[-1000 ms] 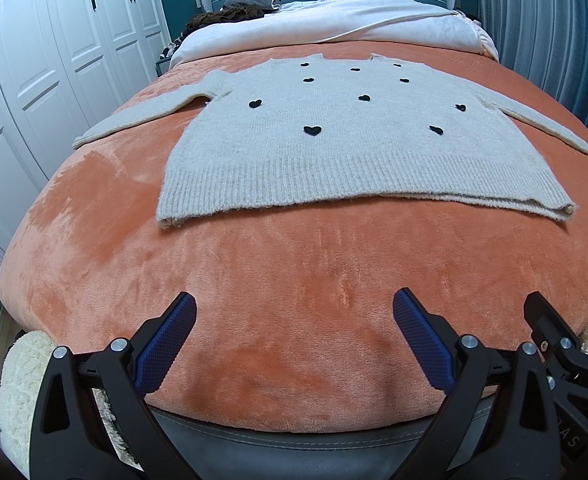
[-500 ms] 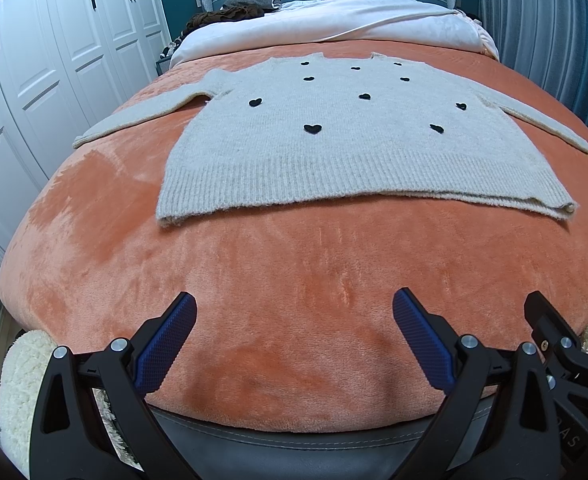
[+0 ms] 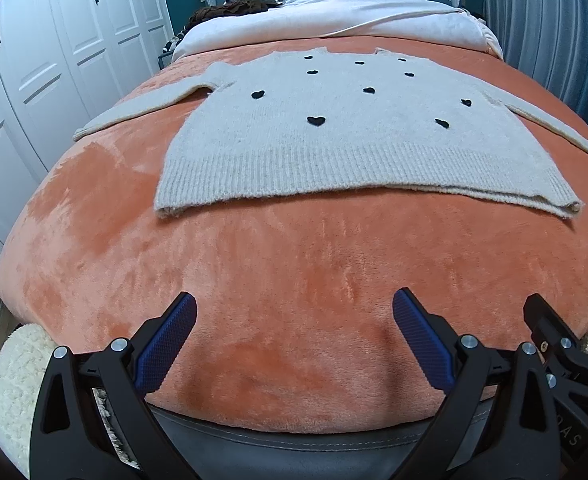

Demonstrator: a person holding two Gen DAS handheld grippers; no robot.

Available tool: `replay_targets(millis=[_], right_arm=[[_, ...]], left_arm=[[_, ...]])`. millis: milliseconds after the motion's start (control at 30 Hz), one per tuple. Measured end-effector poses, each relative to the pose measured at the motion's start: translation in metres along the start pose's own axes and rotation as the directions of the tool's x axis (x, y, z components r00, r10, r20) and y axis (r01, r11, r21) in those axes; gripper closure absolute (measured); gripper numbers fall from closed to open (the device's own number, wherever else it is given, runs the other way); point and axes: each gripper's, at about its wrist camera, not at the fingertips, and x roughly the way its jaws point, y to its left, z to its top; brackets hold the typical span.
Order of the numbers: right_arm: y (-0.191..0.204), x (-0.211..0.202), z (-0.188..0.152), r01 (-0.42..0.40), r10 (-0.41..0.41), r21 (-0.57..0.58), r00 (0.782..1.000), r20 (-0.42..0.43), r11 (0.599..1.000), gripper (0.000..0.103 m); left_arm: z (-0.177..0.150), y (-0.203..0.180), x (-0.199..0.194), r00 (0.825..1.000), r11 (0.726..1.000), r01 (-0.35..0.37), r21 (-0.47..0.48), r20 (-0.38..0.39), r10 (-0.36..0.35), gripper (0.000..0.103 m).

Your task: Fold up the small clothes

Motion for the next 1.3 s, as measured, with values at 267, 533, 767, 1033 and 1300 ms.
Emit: replay_targets(millis=[267, 533, 767, 1033, 1300], right_arm=[[-0.024, 0.008, 0.03, -0.118, 0.117, 0.074, 0.993, 0.012, 0.99, 0.011], [-0.185, 0.065, 0.137, -0.158, 0.138, 0.354, 0.987, 0.079, 0.922, 0.011], [-0.341, 0.161, 0.218, -0.002, -0.014, 0.57, 1.0, 0.023, 0.822, 0.011], [-0.419, 0.244, 0.229, 0.073, -0.053, 0.791, 0.997, -0.052, 0.607, 0.013], [-0.406, 0.247, 0.274, 0.013, -0.106, 0.754, 0.992, 0.075, 0.657, 0.089]], left_arm=[[0.016, 0.009, -0.007, 1.0, 0.999, 0.01, -0.031, 0.03, -0.009, 0.006], [0.051, 0.015, -0.004, 0.999, 0.999, -0.001, -0.032, 0.039, 0.002, 0.005], [0.077, -0.007, 0.02, 0.996, 0.995, -0.08, 0.053, -0.04, 0.082, 0.005], [0.13, -0.036, 0.055, 0.985, 0.985, -0.12, 0.121, -0.109, 0.133, 0.005], [0.157, -0.051, 0.084, 0.983, 0.993, -0.074, 0.091, -0.163, 0.089, 0.005]])
